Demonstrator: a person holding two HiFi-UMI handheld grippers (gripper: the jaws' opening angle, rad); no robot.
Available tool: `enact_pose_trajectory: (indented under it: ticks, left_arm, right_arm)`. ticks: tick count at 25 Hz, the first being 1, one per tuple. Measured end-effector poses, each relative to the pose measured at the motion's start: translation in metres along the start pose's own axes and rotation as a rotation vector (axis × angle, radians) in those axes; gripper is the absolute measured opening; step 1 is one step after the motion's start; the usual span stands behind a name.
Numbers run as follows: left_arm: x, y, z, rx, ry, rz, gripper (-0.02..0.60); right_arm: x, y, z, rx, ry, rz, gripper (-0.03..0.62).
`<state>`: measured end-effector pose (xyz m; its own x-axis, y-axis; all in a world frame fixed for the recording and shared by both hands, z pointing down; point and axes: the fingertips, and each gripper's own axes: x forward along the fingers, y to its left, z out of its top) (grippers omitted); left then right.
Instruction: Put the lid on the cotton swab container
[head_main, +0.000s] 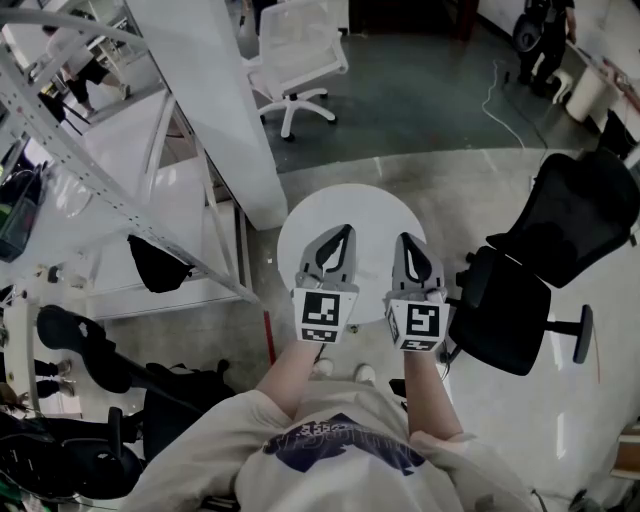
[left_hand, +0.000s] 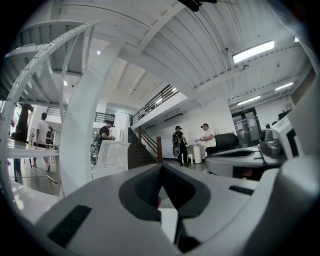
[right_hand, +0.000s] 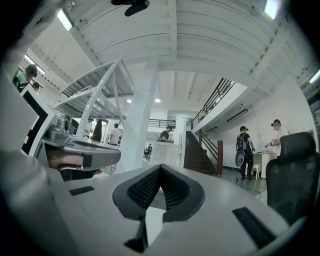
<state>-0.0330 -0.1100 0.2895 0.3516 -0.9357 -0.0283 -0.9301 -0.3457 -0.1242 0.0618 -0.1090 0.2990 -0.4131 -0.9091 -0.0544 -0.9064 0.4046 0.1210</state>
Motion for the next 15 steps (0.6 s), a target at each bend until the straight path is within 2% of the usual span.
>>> enact_pose_trajectory:
  ticks: [15]
  left_arm:
    - [-0.0006,0.0062,0.0013,-0.004,-0.010,-0.002,-0.003]
  right_arm:
    - [0.0050,0.0088,0.0042,-0.036,0.023,0.012,0.006]
